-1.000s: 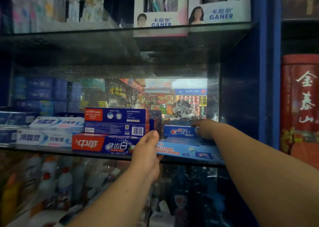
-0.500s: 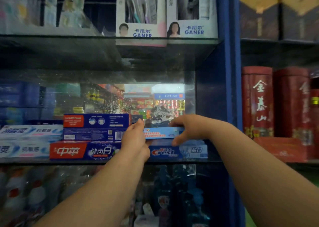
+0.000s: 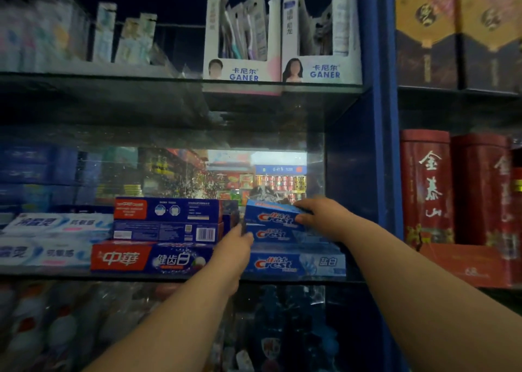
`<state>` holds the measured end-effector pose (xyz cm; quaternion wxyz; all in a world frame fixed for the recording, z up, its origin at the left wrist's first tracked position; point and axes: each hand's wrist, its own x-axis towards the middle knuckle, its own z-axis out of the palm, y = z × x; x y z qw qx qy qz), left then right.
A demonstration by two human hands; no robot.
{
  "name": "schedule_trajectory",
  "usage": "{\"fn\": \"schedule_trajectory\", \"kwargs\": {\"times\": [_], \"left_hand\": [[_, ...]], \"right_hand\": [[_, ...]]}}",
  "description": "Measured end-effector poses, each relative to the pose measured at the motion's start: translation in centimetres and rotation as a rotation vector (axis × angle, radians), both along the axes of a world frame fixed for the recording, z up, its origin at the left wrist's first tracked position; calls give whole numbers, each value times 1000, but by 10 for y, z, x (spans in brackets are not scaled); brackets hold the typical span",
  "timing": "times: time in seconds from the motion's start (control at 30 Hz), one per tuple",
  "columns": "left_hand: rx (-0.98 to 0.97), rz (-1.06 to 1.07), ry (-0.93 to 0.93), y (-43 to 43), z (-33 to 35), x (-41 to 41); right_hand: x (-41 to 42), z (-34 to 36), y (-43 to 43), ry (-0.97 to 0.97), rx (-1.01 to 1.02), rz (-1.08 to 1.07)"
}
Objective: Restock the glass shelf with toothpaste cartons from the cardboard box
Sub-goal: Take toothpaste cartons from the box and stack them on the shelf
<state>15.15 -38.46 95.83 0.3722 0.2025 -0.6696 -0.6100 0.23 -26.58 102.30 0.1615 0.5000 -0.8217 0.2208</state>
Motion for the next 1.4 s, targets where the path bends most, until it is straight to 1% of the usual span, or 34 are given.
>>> {"fn": "schedule_trajectory", "kwargs": {"times": [0.07,0.13,0.23,0.3,0.37,0.4,0.5,0.57,0.63,0.67,0.73,0.83,0.93,1.1,1.2,1.33,1.4], "left_hand": [[-224,39,-135,0,-4,2],[-356,41,-250,-6,-6,0],[-449,27,-368,-15,-8,-4],[-460,2,-404,-22,-9,-11],[-416,-23,-400,-29,-8,-18],[-360,-40,-390,-32,-7,-22],[-86,-78,-279,-37,-4,-32],[81,-86,-178,-39,0,-35],[179,-108,-127,-41,4,-39],[202,-119,-116,-43,6,-42],[235,-118,-102,-44,11,-45],[263,-94,-92,-48,12,-50],[283,-79,-66,-50,5,-55],[300,-136,-55,-57,-1,-57],[325,-179,-33,-62,-1,-58],[325,-169,-15,-64,-2,-59],[309,-151,-19,-63,-2,-59]], "right_hand": [[-7,3,-8,50,21,-57],[-12,4,-18,105,43,-129],[-20,0,-34,167,111,-189],[-24,-7,-43,145,154,-185],[-26,-15,-49,123,186,-171],[-27,-19,-51,126,205,-170],[-33,-28,-50,88,143,-138],[-37,-29,-46,-50,1,-133],[-43,-27,-43,-274,-182,-154],[-44,-26,-40,-398,-236,-169],[-47,-25,-34,-599,-275,-179],[-48,-27,-28,-783,-301,-198],[-50,-27,-27,-827,-278,-215],[-53,-20,-24,-799,-166,-235],[-57,-19,-25,-846,-204,-244],[-67,-23,-30,-974,-254,-205],[-83,-29,-33,-1006,-256,-209]]}}
